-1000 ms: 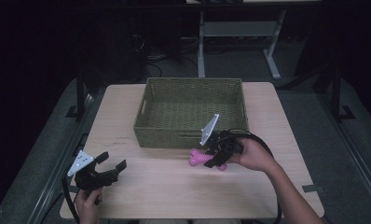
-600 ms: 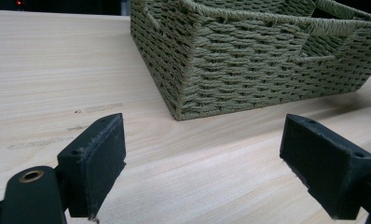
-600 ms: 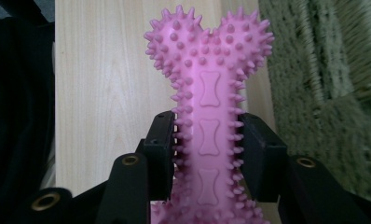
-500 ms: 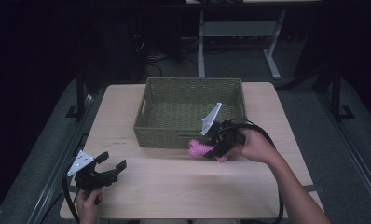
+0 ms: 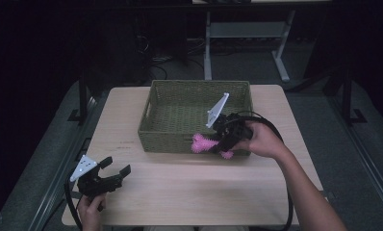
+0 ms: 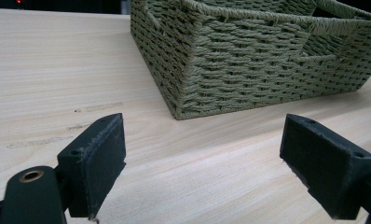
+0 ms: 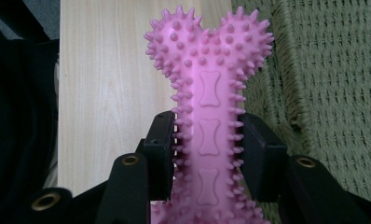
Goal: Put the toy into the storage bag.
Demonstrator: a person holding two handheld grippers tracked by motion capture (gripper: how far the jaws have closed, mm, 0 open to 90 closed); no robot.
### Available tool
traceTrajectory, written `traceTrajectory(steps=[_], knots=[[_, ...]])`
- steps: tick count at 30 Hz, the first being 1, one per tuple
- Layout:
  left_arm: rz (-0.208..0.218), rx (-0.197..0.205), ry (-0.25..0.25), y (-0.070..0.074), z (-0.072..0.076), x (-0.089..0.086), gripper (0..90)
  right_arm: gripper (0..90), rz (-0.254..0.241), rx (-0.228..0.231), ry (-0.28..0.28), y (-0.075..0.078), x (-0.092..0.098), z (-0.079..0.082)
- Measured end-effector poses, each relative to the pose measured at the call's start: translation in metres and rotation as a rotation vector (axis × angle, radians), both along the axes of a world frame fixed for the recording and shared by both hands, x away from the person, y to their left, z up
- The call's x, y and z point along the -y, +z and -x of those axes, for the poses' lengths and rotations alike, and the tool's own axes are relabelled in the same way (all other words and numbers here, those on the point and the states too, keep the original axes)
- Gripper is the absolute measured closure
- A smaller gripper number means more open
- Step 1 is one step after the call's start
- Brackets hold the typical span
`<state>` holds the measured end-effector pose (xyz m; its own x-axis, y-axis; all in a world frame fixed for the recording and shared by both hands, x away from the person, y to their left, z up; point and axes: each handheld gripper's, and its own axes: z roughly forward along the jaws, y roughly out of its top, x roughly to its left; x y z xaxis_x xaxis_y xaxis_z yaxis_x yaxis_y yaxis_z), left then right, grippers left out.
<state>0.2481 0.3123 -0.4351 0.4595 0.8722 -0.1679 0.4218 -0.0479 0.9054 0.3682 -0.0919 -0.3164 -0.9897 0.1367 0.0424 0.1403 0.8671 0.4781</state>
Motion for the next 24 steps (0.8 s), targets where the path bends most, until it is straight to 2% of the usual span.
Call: traceTrajectory(steps=[5,9,15,24], knots=[[-0.002,0.0,-0.002,0.0,0.0,0.0,13.8,58.1,0.009,0.002,-0.008,0.004,0.001,-0.003],[0.004,-0.001,-0.001,0.0,0.0,0.0,13.8,58.1,-0.007,0.009,-0.012,0.009,0.004,-0.007],[0.0,0.0,-0.008,0.0,0.0,0.001,13.8,58.1,0.006,0.017,-0.033,0.014,0.007,-0.014],[-0.001,0.001,-0.009,0.0,0.0,0.002,13.8,58.1,-0.019,0.018,-0.041,0.022,0.01,-0.024]])
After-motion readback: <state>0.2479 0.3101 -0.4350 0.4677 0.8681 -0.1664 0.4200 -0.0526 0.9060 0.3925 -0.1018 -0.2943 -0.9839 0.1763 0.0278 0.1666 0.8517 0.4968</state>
